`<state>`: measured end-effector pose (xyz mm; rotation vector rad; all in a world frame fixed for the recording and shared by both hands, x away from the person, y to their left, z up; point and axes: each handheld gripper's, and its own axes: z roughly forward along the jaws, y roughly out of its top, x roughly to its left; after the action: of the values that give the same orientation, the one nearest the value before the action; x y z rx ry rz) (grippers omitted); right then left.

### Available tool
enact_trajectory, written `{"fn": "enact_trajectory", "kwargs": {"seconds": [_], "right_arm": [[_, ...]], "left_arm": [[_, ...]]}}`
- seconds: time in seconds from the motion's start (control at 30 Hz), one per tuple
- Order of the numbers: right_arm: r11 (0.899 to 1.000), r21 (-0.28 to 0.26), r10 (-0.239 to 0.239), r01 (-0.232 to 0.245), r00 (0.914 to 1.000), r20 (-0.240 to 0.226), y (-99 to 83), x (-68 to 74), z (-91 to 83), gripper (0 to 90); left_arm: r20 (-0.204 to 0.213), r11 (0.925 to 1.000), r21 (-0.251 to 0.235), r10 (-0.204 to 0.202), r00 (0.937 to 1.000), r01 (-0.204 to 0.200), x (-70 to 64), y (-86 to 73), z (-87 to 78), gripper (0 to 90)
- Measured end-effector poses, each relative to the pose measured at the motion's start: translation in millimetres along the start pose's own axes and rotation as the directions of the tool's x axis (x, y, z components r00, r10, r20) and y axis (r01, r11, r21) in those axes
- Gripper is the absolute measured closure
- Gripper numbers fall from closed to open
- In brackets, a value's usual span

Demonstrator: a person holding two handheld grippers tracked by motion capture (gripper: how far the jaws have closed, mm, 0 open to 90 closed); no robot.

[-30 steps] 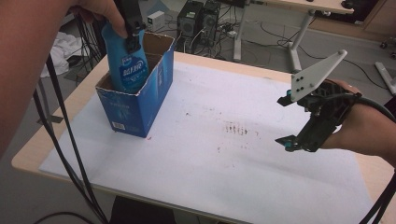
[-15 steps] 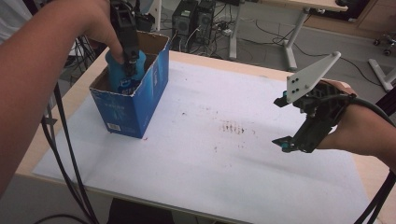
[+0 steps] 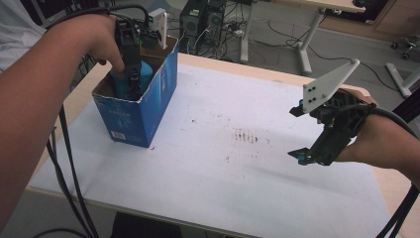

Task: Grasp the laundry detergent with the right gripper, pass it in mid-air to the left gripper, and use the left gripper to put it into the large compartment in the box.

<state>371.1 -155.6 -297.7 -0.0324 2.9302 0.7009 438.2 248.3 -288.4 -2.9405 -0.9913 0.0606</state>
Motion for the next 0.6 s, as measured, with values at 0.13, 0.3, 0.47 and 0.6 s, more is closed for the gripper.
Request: {"fn": "enact_trajectory", "kwargs": {"seconds": [0.13,0.3,0.47,0.6], "right_arm": [[1.000,0.006,0.004,-0.004,1.0000,0.001,0.0,0.1,1.3,0.8],[1.000,0.010,0.005,-0.004,1.0000,-0.002,1.2,0.0,4.0,0.9],[1.000,0.008,-0.001,0.001,1.0000,-0.005,2.2,-1.0,6.7,0.9],[1.000,0.013,0.000,0.001,1.0000,-0.007,2.1,-0.5,7.8,0.9]], "left_arm": [[0.016,0.9998,-0.017,0.012,0.9998,-0.012,2.4,-0.1,9.6,38.2],[0.028,0.9996,-0.023,0.014,0.9995,-0.014,4.6,-0.4,9.8,38.1],[0.037,0.9998,-0.017,0.012,0.9992,-0.012,6.8,-2.1,9.7,37.9],[0.036,0.9994,-0.032,0.014,0.9992,-0.013,6.1,-1.9,8.1,35.2]]}}
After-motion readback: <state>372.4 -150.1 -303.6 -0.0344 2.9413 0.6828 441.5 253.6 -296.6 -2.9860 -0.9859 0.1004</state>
